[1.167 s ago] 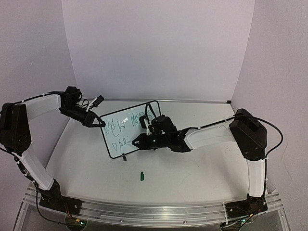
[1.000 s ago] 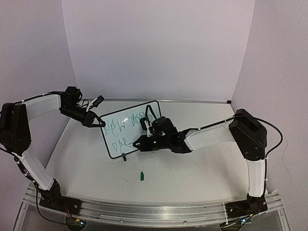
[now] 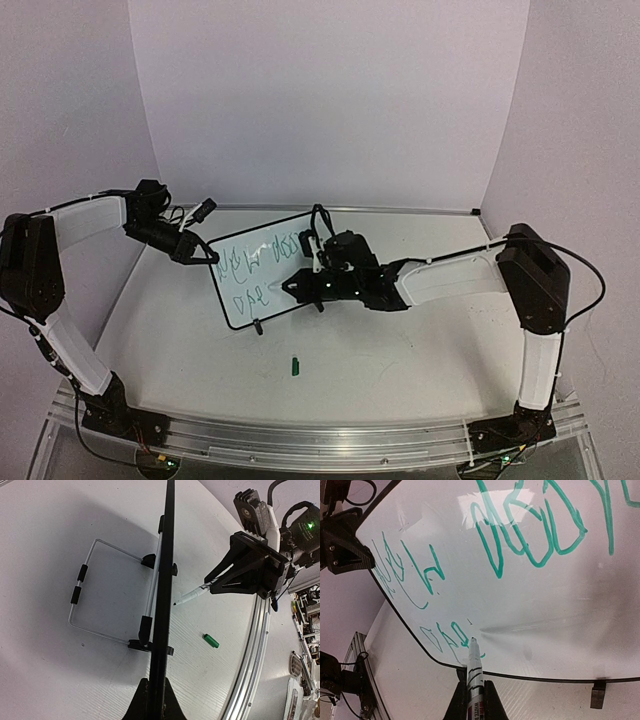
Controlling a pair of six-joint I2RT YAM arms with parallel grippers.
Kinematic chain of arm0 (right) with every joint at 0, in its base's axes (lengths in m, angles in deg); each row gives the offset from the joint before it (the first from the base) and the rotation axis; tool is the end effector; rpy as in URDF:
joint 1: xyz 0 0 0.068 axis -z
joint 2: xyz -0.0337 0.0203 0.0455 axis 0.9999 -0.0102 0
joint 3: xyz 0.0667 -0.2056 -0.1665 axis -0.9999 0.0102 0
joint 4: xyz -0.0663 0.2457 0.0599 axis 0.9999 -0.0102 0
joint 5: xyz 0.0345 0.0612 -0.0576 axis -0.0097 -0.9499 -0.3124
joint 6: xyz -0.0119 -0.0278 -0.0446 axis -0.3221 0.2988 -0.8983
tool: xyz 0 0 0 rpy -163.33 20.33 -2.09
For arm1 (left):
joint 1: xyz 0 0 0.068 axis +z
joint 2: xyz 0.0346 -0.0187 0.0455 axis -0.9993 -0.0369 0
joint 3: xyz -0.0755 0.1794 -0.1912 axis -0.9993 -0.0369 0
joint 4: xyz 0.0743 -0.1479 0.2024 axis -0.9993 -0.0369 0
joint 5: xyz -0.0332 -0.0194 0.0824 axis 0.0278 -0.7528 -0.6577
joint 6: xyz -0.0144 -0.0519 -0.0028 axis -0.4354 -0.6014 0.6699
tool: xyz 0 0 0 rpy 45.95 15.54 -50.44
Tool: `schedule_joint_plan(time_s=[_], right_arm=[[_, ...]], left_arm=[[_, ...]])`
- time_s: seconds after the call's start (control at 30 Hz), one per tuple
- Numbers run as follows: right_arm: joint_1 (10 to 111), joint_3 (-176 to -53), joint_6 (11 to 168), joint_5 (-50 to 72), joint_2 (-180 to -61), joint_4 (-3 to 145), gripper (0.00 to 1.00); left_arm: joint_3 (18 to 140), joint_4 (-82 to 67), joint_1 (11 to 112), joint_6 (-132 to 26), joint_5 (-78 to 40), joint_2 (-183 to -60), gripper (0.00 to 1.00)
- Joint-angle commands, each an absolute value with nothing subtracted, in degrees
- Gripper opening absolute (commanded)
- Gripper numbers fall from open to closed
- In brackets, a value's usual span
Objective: Write a sentence on the whiteboard
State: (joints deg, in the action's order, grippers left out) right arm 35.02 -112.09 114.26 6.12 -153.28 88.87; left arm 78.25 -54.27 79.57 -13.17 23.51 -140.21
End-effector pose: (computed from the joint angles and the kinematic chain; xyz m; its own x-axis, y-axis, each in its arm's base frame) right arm 0.2561 0.3714 0.1937 -0.6826 -0.0698 -0.7275 -0.6483 0.5172 0.5588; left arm 0.3167 -0.0742 0.2501 -0.6244 0.3919 -0.6756 0.7703 0.4521 -0.4497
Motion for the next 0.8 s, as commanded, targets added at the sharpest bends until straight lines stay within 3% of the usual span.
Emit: schedule_joint_plan(time_s=[0.0,0.77], right_arm=[[35.24,-115.63,113.58,5.00,-154.45,89.57,0.00],[36.29,-114.27,115.66,5.23,-156.67,88.21,0.00]], left_arm=[[79.64,-53.44,79.98,-13.41,16.73,-139.34,0.00],[79.68,-53.49,80.00,-13.40,16.56,-139.61,0.00]])
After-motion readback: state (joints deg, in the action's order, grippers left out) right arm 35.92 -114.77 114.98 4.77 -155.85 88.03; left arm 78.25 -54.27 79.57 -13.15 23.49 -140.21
